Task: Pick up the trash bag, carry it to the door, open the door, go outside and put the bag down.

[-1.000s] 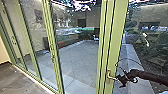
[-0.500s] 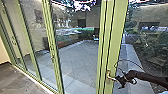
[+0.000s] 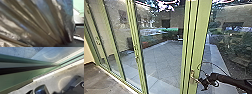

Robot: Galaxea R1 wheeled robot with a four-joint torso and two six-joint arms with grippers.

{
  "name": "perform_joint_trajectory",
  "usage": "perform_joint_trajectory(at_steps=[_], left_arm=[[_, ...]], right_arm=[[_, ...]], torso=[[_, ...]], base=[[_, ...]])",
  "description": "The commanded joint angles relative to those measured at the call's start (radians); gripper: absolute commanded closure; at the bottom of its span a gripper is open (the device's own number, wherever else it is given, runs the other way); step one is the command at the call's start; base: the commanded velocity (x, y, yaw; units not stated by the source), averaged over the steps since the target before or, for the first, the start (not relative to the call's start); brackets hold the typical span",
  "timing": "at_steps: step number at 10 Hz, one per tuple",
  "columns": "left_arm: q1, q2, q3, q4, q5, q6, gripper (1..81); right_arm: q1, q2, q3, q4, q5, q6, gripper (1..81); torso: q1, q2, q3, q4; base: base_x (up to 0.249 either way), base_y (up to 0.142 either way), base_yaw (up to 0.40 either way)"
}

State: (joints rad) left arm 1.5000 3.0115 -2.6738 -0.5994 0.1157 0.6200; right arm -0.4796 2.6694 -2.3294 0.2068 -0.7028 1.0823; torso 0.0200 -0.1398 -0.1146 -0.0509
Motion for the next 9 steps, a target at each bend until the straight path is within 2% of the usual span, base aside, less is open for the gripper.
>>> perform_joint_trajectory(at_steps=[1, 5, 9], left_arm=[[-0.043, 0.002, 0.005, -0.008, 0.087, 0.001, 81.1], [-0.04, 0.003, 0.005, -0.008, 0.09, 0.001, 81.1], [-0.04, 0.002, 0.005, -0.008, 0.088, 0.001, 81.1]], right_arm=[[0.0, 0.049, -0.014, -0.058, -0.158, 0.01, 1.0], [-0.051, 0.092, -0.024, -0.079, -0.156, 0.007, 1.0], [-0.055, 0.117, -0.025, -0.1, -0.156, 0.008, 1.0]], torso=[[0.0, 0.0, 0.0, 0.0], [0.0, 0.0, 0.001, 0.0], [-0.001, 0.0, 0.002, 0.0]], base=[[0.0, 0.0, 0.0], [0.0, 0.0, 0.0], [0.0, 0.0, 0.0]])
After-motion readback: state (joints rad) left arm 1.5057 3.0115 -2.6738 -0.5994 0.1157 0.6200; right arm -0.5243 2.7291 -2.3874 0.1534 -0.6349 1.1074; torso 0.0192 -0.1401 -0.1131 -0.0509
